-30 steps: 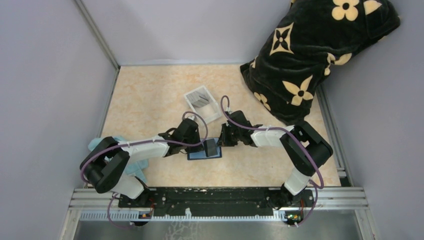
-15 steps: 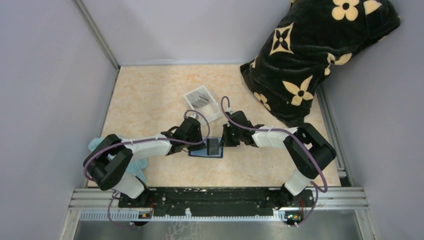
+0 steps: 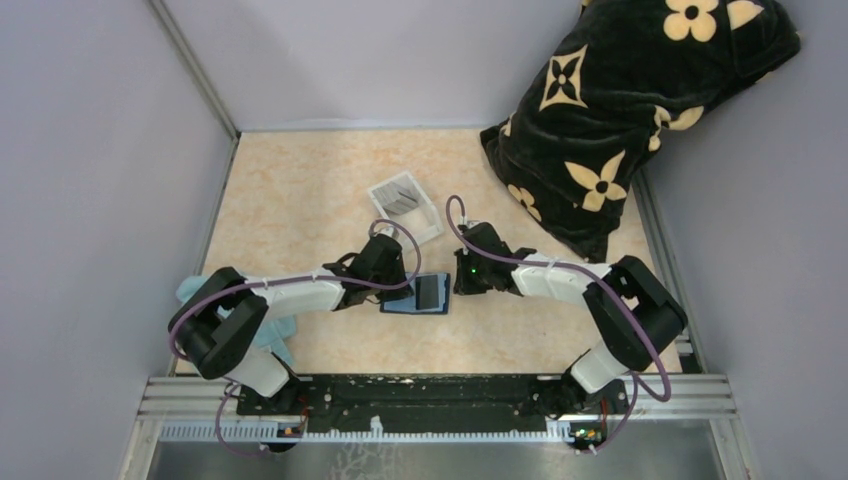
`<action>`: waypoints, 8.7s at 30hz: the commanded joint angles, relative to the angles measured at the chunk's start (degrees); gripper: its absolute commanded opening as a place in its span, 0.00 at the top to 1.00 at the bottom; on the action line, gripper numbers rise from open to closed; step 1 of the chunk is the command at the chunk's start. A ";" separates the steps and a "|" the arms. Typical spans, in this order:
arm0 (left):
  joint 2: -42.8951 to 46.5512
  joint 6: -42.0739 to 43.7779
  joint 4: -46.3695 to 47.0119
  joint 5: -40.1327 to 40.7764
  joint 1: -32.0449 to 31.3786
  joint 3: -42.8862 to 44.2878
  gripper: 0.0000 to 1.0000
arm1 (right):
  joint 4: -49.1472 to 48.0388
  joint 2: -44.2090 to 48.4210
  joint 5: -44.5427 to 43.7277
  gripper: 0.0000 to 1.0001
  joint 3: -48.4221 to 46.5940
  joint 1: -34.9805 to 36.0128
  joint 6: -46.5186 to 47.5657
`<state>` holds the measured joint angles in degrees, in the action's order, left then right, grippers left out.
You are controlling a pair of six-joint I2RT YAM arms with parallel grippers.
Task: Put the credit cards into the card holder
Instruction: Insert the credit card into the card holder, then pick up the credit card from the storage box.
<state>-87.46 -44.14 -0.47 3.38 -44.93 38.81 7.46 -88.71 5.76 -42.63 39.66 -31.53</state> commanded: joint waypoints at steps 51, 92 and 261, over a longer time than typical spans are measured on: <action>3.70 0.73 -4.34 9.79 -2.69 4.70 0.83 | 3.51 5.29 -10.55 0.86 -2.12 1.91 4.69; 23.70 11.74 -2.18 27.58 8.82 7.13 0.11 | 4.79 -24.24 4.77 0.40 -59.40 -0.82 21.26; 22.65 21.22 18.22 -46.92 18.14 -0.98 0.30 | 8.08 25.06 15.74 1.00 -11.99 1.47 9.00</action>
<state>-66.06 -25.34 17.87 -35.22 -26.22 37.67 21.02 -67.40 16.73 -55.77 40.84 -19.03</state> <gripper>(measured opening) 0.719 0.007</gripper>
